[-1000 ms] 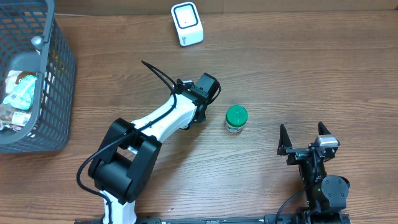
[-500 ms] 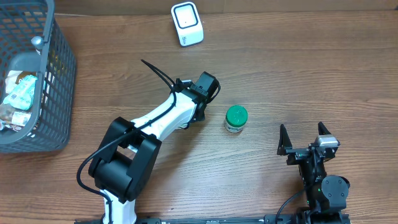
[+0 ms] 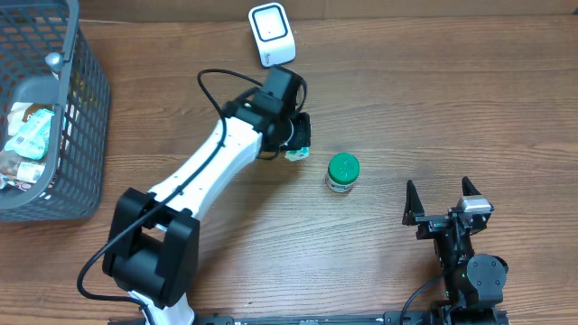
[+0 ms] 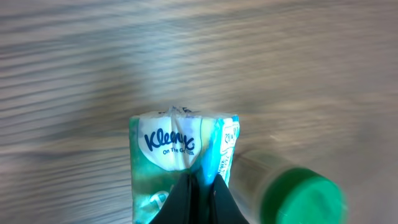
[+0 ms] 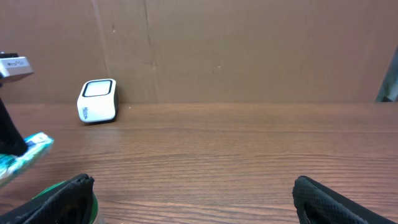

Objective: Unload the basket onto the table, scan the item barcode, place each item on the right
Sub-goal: 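Lower the Kleenex pack upright beside the green-capped bottle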

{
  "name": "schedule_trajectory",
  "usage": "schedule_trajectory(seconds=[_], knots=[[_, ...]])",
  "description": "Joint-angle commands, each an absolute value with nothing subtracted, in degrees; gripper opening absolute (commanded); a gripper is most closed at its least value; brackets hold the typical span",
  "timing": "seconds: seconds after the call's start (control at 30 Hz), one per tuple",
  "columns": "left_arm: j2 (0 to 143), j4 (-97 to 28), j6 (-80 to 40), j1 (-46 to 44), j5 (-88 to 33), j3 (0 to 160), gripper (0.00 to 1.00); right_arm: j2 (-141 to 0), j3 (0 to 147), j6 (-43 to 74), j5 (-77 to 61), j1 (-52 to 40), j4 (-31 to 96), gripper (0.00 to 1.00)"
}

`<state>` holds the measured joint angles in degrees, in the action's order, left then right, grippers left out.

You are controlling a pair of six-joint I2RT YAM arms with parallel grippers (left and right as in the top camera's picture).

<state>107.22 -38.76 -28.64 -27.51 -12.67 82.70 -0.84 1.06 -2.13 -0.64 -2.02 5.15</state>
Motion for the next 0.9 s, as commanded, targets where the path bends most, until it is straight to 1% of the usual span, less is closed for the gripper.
schedule_trajectory(seconds=[0.0, 0.1, 0.2, 0.33, 0.5, 0.57, 0.7, 0.87], knots=[[108.36, -36.8, -19.77, -24.21, -35.0, 82.0, 0.05, -0.19, 0.45, -1.96, -0.71, -2.35, 4.82, 1.0], [109.82, -36.77, -17.06, -22.41, -43.05, 81.82, 0.05, -0.19, 0.45, -1.96, -0.71, -2.35, 4.82, 1.0], [111.26, -36.82, -16.25, -21.52, -46.44, 81.76, 0.04, -0.19, 0.45, -1.96, -0.71, -2.35, 4.8, 1.0], [115.52, -36.25, -16.25, -20.25, -47.88, 81.76, 0.05, -0.19, 0.45, -1.96, -0.71, -2.35, 4.82, 1.0], [121.36, -30.17, -16.67, -19.59, -61.28, 81.76, 0.04, -0.19, 0.45, -1.96, -0.71, -2.35, 4.82, 1.0], [123.02, -29.52, -18.85, -19.4, -61.34, 81.76, 0.04, -0.19, 0.45, -1.96, -0.71, -2.35, 4.82, 1.0], [125.19, -30.15, -18.76, -19.38, -60.62, 81.76, 0.04, -0.19, 0.45, -1.96, -0.71, -2.35, 4.8, 1.0], [125.25, -32.51, -18.63, -19.53, -54.35, 81.76, 0.04, -0.19, 0.45, -1.96, -0.71, -2.35, 4.82, 1.0]])
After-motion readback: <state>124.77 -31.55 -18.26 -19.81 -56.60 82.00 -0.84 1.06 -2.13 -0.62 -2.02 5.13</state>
